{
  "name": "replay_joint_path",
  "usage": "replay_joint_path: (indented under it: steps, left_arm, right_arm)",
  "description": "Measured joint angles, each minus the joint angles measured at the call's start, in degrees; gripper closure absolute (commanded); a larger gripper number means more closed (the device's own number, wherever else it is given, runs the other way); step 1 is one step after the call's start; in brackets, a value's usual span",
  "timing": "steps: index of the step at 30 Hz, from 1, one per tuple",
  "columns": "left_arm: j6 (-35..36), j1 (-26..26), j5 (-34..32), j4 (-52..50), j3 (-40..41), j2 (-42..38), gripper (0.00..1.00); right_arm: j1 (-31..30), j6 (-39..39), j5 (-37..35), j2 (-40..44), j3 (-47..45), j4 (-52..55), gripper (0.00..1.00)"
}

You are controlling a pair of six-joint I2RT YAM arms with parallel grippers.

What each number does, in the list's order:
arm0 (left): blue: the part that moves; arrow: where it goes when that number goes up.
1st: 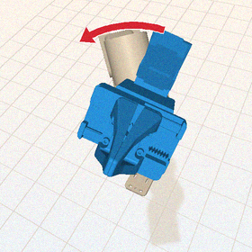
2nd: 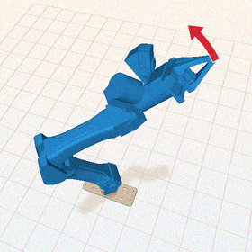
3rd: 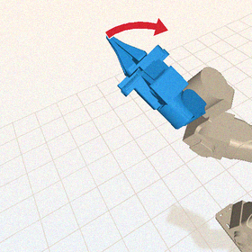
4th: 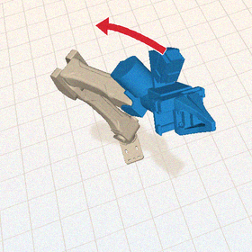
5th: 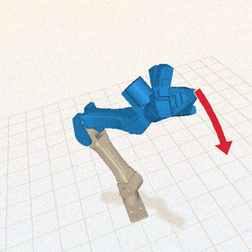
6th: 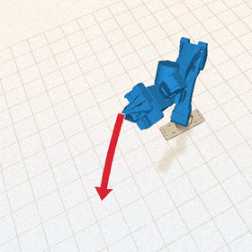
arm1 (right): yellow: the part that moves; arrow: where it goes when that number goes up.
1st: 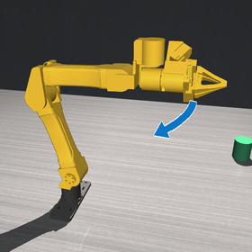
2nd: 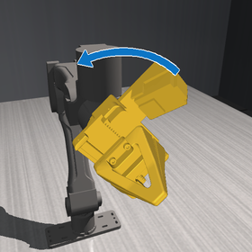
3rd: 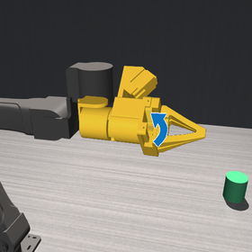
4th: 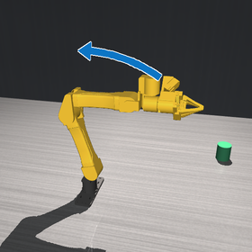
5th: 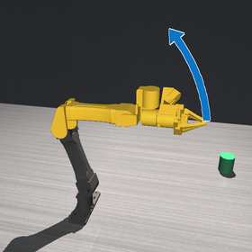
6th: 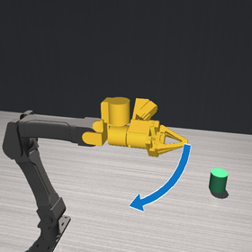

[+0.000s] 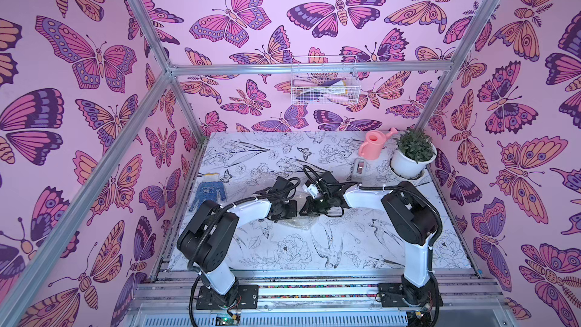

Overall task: Wrap dinner plates in bubble wrap
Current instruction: Wrap the plate in the bubble wrap.

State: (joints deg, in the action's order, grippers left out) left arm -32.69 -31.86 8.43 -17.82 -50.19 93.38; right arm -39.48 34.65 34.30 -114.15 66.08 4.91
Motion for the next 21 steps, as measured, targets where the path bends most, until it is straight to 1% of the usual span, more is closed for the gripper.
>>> replay_joint_path:
  steps: [2,4,6,8,11,14,18,21]
  left_arm:
    - [0.0,0.0,-1.4,-3.9,-0.2,-3.9,1.00]
    - [0.0,0.0,-2.4,-6.6,-1.6,-7.4,0.98]
    - [-0.2,0.0,-2.5,-8.0,-4.3,-9.7,0.90]
    - [-0.8,0.0,-2.4,-8.2,-6.9,-9.9,0.84]
    - [-1.7,-0.1,-2.1,-8.0,-10.0,-7.9,0.67]
    - [-3.2,-0.4,-1.9,-7.7,-11.7,-4.0,0.60]
    - [-4.0,-1.1,-2.5,-7.6,-12.6,1.1,0.56]
    - [-4.3,-1.3,-2.9,-7.4,-12.7,3.8,0.56]
  right_arm:
    - [-0.1,-0.4,-0.3,0.0,0.2,0.3,1.00]
    - [-0.1,-0.6,-0.4,0.0,0.2,0.4,1.00]
    - [-0.1,-0.7,-0.5,0.0,0.2,0.5,1.00]
    - [-0.2,-0.8,-0.6,0.0,0.2,0.5,1.00]
    - [-0.2,-1.0,-0.8,0.0,0.3,0.7,1.00]
    - [-0.2,-1.3,-0.9,0.0,0.4,0.9,1.00]
    - [-0.3,-1.5,-0.9,0.0,0.7,1.3,1.00]
    - [-0.3,-1.5,-1.1,0.0,0.9,1.7,1.00]
